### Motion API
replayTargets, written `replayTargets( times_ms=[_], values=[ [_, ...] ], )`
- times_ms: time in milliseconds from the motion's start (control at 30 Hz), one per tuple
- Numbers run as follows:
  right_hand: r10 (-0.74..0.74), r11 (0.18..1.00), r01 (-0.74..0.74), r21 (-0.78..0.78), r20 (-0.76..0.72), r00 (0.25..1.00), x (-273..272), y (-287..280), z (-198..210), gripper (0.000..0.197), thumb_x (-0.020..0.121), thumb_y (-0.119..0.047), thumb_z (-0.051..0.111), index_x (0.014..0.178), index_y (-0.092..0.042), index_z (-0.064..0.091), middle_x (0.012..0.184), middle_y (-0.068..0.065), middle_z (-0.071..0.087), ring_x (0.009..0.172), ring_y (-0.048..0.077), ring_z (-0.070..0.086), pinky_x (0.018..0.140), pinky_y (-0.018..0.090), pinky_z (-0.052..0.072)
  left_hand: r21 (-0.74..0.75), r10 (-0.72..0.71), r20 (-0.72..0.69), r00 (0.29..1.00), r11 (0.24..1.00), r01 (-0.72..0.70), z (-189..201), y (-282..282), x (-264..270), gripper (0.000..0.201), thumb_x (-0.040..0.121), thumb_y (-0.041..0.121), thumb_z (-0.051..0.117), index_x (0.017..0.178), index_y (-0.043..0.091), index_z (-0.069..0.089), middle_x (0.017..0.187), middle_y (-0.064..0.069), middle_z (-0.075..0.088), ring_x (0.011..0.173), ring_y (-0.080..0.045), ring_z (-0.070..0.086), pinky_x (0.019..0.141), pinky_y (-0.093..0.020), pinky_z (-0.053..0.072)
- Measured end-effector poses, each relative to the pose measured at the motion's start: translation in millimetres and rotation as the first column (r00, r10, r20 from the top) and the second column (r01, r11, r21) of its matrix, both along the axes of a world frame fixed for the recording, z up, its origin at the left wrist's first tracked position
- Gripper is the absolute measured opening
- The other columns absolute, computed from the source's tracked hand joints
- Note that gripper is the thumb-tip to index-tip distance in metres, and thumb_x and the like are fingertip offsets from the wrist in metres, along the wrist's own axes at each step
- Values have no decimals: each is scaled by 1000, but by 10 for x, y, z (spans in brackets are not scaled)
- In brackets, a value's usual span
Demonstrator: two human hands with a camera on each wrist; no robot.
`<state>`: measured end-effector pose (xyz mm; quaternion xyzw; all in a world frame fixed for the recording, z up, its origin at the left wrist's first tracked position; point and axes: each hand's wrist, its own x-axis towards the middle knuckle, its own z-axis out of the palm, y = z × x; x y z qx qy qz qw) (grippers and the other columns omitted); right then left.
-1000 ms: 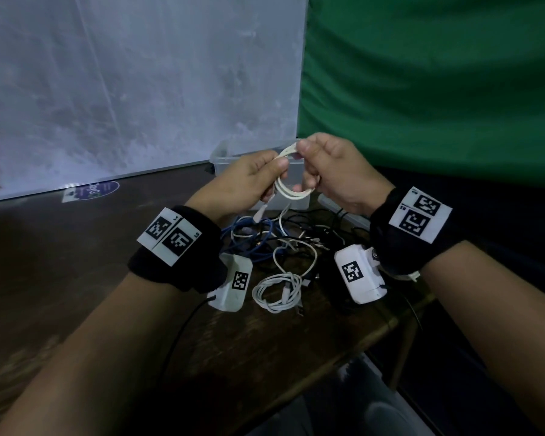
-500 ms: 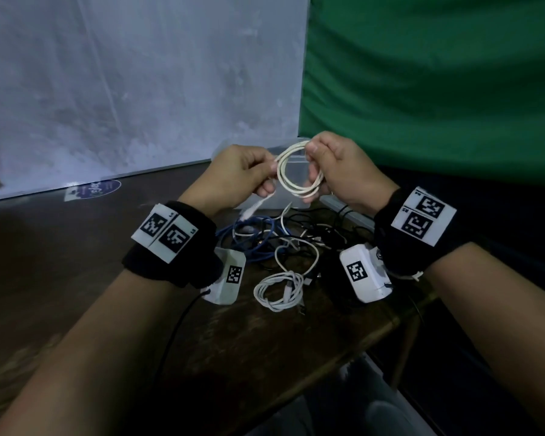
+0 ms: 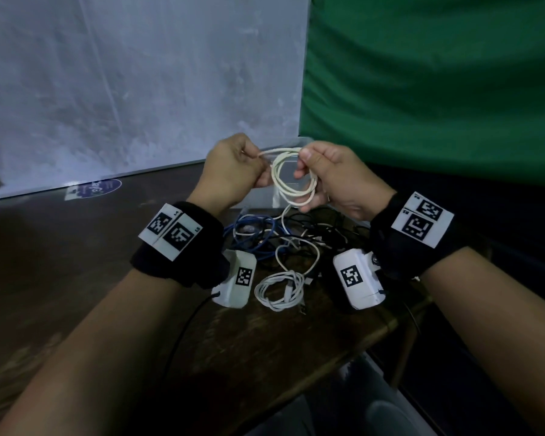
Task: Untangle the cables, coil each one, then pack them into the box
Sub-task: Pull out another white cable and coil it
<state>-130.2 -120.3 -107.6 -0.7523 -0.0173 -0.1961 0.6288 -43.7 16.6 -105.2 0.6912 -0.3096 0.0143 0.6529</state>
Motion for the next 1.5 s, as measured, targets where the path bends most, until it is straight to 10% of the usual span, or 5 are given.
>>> replayTargets(
  times_ms=[333,533,867,1100,1500],
  values=[
    [78,997,-76,31,-81,994,10,65,-29,25,102,-22,38,82,-14,51,83,11,60,52,16,63,40,27,53,-295,-156,-313,937,954,60,10,-59,19,6,91,-5,52,95,-10,54,51,-7,63,42,-9,59,41,-16,46],
    [51,996,-51,68,-5,999,25,-8,7,23,101,-16,41,83,-13,54,78,10,65,56,15,64,47,30,57,-282,-418,-400,815,903,325,47,-26,-73,17,92,-1,48,89,-7,64,78,-15,72,71,-19,71,79,-31,57],
    [-79,994,72,77,96,992,46,-95,45,21,100,-16,44,83,-11,55,62,7,55,46,12,55,42,24,52,-176,-475,-370,799,880,441,82,38,-118,22,97,20,46,93,5,61,91,-10,69,95,-21,65,92,-33,53],
    [-123,988,112,104,103,987,49,-146,70,23,100,-19,43,81,-12,54,59,4,47,40,9,47,37,20,46,-20,-342,-297,891,936,353,59,84,-90,13,90,4,55,83,12,63,70,2,65,63,-2,60,56,-10,49],
    [54,997,-54,61,5,999,12,-57,-21,25,101,-21,40,80,-13,50,46,-7,47,36,9,44,34,19,41,-242,-249,-260,933,952,186,51,2,-140,34,84,-9,60,62,8,42,55,-5,58,47,-10,63,42,-13,46]
  ],
)
